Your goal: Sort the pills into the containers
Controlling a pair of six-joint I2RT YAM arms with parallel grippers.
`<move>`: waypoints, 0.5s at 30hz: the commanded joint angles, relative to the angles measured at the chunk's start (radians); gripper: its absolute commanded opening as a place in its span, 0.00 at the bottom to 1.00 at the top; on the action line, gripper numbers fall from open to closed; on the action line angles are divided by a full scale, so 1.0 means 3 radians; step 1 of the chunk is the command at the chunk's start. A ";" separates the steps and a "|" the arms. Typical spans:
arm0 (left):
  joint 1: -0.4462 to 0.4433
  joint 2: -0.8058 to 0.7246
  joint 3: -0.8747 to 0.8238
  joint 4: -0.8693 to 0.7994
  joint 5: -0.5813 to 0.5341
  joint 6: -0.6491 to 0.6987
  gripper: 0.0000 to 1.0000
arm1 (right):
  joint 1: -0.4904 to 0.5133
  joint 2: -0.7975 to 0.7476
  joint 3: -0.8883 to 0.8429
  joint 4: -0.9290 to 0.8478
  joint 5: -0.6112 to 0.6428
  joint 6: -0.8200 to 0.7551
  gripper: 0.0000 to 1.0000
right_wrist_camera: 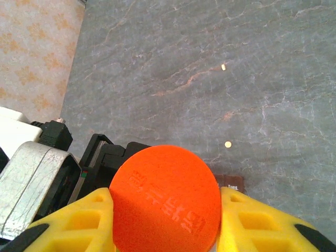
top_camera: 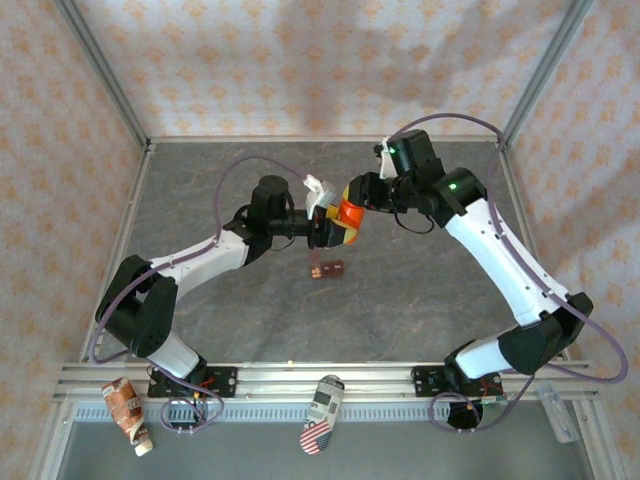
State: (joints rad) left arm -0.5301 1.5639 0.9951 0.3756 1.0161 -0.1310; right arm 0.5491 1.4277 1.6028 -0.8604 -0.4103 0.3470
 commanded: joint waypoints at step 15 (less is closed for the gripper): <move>-0.0162 -0.0397 0.0253 -0.0156 -0.0355 0.0751 0.00 | 0.0127 0.0323 0.0211 -0.0409 -0.0190 0.0189 0.35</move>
State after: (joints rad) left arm -0.5381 1.5181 1.0203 0.2096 0.9298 0.0097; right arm 0.5583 1.5063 1.7161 -0.9756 -0.4297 0.3389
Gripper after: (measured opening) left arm 0.461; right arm 0.374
